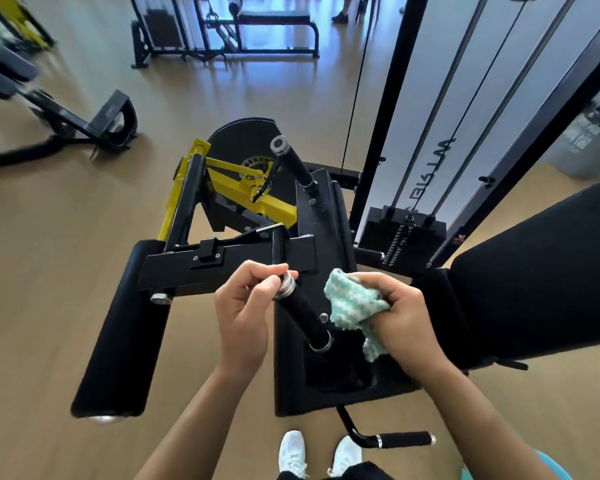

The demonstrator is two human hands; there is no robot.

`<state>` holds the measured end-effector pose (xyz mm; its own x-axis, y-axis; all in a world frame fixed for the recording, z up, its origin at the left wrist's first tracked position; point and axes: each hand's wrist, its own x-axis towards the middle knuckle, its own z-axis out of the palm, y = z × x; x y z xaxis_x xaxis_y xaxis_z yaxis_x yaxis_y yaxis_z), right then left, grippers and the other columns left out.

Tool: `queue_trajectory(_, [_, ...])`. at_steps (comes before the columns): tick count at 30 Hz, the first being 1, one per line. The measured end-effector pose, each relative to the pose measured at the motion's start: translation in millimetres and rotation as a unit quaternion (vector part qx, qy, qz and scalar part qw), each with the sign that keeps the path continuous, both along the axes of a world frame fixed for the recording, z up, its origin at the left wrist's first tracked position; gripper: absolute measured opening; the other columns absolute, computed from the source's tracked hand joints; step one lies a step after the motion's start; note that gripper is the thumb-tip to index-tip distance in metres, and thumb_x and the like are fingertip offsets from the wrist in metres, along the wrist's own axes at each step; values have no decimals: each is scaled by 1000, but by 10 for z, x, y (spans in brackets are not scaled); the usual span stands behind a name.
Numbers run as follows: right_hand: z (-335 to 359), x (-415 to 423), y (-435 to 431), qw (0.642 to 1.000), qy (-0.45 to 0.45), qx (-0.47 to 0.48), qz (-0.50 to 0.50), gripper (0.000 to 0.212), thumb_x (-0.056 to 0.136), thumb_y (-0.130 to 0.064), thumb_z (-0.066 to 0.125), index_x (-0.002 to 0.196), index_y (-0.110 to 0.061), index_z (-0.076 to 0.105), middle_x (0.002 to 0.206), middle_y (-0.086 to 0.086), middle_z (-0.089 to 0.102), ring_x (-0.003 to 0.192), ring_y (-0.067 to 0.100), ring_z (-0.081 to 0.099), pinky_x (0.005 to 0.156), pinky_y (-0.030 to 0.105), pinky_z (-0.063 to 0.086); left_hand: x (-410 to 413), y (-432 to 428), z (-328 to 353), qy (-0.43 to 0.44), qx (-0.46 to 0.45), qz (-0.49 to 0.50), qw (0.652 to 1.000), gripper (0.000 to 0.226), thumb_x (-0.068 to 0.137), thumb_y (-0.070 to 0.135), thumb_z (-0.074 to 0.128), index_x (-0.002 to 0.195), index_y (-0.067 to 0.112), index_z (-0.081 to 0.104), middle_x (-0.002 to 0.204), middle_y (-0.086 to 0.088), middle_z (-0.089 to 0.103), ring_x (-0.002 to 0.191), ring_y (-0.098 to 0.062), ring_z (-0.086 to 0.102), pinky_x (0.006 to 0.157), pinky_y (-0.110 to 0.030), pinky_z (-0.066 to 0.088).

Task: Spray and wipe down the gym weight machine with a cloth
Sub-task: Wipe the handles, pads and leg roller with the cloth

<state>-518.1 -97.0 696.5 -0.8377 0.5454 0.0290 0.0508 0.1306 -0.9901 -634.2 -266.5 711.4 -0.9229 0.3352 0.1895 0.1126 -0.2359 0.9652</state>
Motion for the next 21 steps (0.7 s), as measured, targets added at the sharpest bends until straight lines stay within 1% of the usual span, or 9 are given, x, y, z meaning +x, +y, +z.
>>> queue_trajectory(2, [68, -182, 184, 997, 18, -69, -5, 53, 82, 26, 56, 106, -16, 77, 101, 2, 79, 91, 18, 74, 75, 30, 62, -65, 18, 50, 4, -25, 1, 1000, 18, 86, 2, 51, 78, -2, 68, 70, -21, 64, 77, -27, 74, 73, -23, 55])
queue_trajectory(4, [101, -408, 382, 989, 26, -147, -18, 49, 91, 21, 50, 109, -18, 75, 107, 4, 77, 93, 20, 72, 77, 32, 62, -137, 46, 96, 12, -67, 1, 998, 18, 87, 5, 53, 76, 0, 67, 67, -15, 66, 73, -30, 73, 69, -27, 55])
queue_trajectory(7, [160, -798, 652, 978, 31, -204, -26, 46, 98, 13, 43, 118, -19, 69, 122, 10, 70, 103, 22, 67, 86, 39, 61, -243, 127, 171, 14, -113, 25, 993, 18, 93, 6, 58, 83, 6, 72, 71, -8, 73, 70, -21, 70, 67, -21, 54])
queue_trajectory(10, [302, -1187, 806, 974, 46, -218, -28, 42, 101, 6, 42, 118, -25, 65, 120, 9, 67, 105, 23, 64, 86, 41, 59, -471, 249, 241, 28, -150, 47, 987, 25, 98, 1, 57, 93, 15, 78, 89, 2, 77, 87, -16, 72, 74, -26, 58])
queue_trajectory(13, [439, -1580, 842, 974, 53, -220, -31, 38, 101, 1, 45, 129, -22, 59, 111, 6, 65, 97, 24, 61, 89, 44, 55, -862, 420, 292, 79, -198, 42, 976, 25, 100, 10, 60, 116, 20, 76, 108, 7, 74, 99, -10, 69, 88, -29, 59])
queue_trajectory(15, [472, -1869, 852, 982, 50, -177, -38, 43, 100, -5, 52, 140, -20, 53, 107, 3, 62, 92, 22, 58, 83, 39, 51, -1191, 576, 328, 112, -228, 26, 967, 35, 101, 14, 60, 133, 24, 68, 132, 6, 66, 119, -6, 62, 103, -29, 53])
queue_trajectory(17, [490, -2130, 798, 988, 34, -148, -26, 52, 94, -11, 59, 145, -17, 51, 110, 3, 62, 91, 18, 61, 75, 28, 51, -1517, 769, 326, 164, -282, 0, 945, 46, 101, 18, 59, 146, 27, 55, 152, 10, 51, 141, -10, 45, 119, -35, 39])
queue_trajectory(19, [475, -2323, 652, 983, 10, -182, 23, 57, 89, -14, 54, 146, -13, 50, 102, 0, 67, 82, 10, 64, 66, 19, 51, -1747, 915, 263, 204, -331, -26, 921, 54, 100, 17, 58, 152, 27, 48, 160, 12, 42, 148, -11, 34, 124, -38, 30])
queue_trajectory(21, [351, -2468, 548, 975, 23, -214, 46, 53, 95, -20, 43, 146, -7, 52, 108, 3, 71, 87, 8, 68, 74, 19, 54, -1875, 965, 143, 224, -319, -36, 920, 57, 95, 12, 54, 150, 26, 51, 158, 13, 44, 146, -9, 39, 120, -39, 37])
